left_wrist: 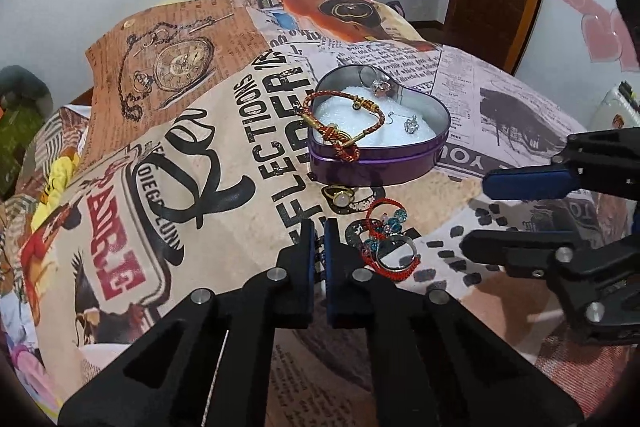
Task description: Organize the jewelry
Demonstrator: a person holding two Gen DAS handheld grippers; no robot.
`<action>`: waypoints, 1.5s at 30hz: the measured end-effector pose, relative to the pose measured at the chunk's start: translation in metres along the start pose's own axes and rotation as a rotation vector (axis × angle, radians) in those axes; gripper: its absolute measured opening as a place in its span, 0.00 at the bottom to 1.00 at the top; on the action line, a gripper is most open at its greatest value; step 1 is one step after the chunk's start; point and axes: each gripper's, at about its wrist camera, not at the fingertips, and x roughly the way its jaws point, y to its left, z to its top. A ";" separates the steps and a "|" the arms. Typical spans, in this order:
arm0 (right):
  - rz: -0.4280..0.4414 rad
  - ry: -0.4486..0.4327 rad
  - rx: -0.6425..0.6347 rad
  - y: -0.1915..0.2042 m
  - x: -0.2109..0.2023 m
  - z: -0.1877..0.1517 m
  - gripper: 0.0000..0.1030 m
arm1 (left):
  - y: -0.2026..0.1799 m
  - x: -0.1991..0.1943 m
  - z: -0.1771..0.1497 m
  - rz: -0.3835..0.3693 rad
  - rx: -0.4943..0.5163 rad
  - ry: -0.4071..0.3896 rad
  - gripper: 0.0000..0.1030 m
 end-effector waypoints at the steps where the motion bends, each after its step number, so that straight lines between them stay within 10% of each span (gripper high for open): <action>1: 0.002 0.001 0.001 0.000 0.001 0.001 0.35 | 0.000 -0.002 -0.001 -0.002 -0.004 -0.001 0.02; 24: 0.035 0.065 -0.102 0.024 0.031 0.018 0.19 | 0.020 -0.031 -0.020 -0.031 -0.095 0.016 0.11; 29: 0.021 0.032 -0.079 0.015 0.017 0.014 0.19 | 0.010 -0.035 -0.012 -0.052 -0.087 -0.001 0.27; 45: -0.026 -0.035 0.036 -0.036 -0.014 -0.006 0.19 | -0.018 0.006 0.004 -0.060 -0.067 0.047 0.19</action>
